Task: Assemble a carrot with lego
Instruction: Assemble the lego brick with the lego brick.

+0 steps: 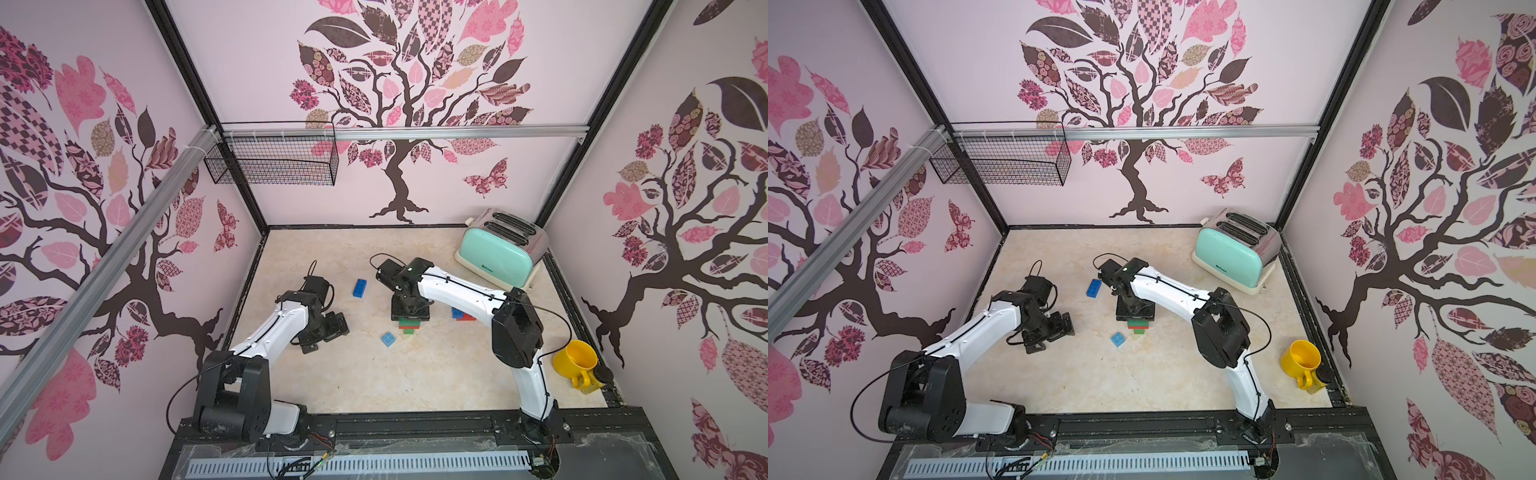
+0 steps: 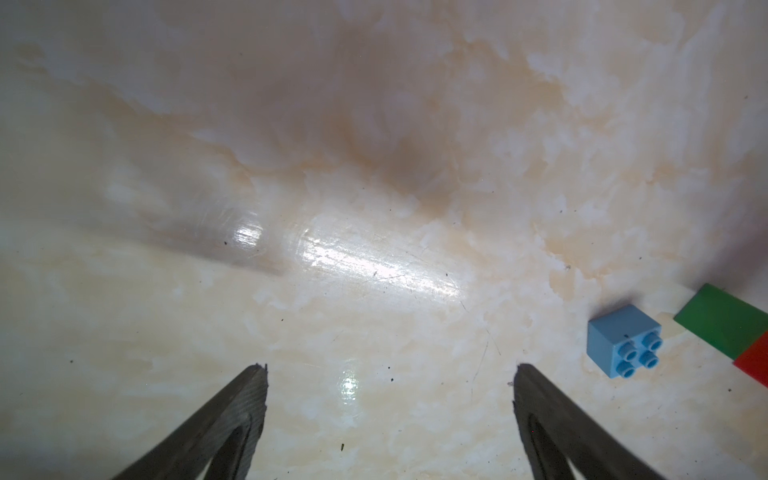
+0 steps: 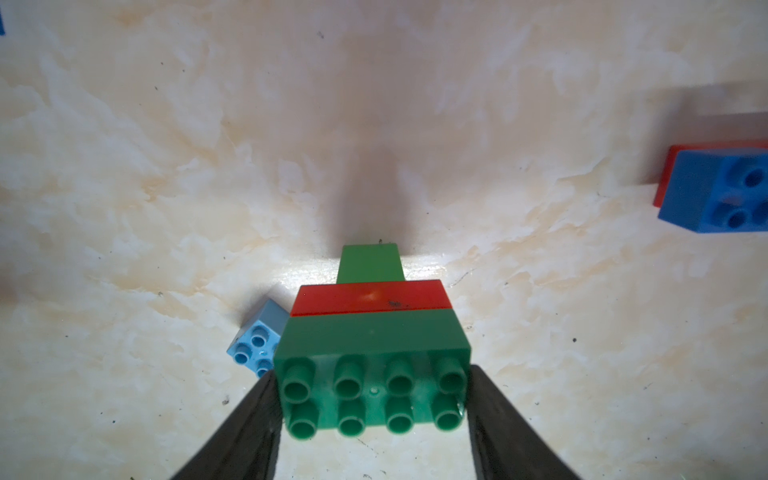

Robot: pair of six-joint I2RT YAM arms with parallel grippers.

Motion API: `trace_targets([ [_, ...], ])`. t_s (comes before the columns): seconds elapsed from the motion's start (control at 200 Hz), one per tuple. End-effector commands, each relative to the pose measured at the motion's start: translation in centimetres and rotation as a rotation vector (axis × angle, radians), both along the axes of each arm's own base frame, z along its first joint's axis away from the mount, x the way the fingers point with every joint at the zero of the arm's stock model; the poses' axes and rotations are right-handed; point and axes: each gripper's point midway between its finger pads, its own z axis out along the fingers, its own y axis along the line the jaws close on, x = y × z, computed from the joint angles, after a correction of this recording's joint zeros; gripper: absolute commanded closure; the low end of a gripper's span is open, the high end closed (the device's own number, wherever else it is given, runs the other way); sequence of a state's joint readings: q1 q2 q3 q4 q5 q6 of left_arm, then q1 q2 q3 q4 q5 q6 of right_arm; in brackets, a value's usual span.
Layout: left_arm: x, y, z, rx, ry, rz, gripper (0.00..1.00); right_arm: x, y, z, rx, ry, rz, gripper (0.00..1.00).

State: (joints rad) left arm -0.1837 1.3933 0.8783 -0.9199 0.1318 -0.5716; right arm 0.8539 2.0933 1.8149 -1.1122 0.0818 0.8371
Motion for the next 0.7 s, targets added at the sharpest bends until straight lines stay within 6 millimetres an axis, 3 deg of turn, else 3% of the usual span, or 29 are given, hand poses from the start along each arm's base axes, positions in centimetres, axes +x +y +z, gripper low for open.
trace_targets([
  [0.0, 0.5, 0.3, 1.0, 0.015, -0.031, 0.004, 0.05, 0.2, 0.9, 0.4, 0.044, -0.004, 0.007, 0.38],
  [0.41, 2.1, 0.4, 1.8, 0.031, -0.046, 0.012, 0.02, 1.1, 0.9, 2.9, 0.120, -0.061, 0.016, 0.17],
  [0.59, 4.6, 0.5, 2.4, 0.056, -0.074, 0.028, 0.02, 1.3, 0.0, 4.8, 0.147, -0.100, 0.019, 0.10],
  [0.695, 6.4, 0.5, 2.6, 0.070, -0.088, 0.038, 0.02, 1.2, -0.9, 4.8, 0.154, -0.095, 0.020, 0.09],
])
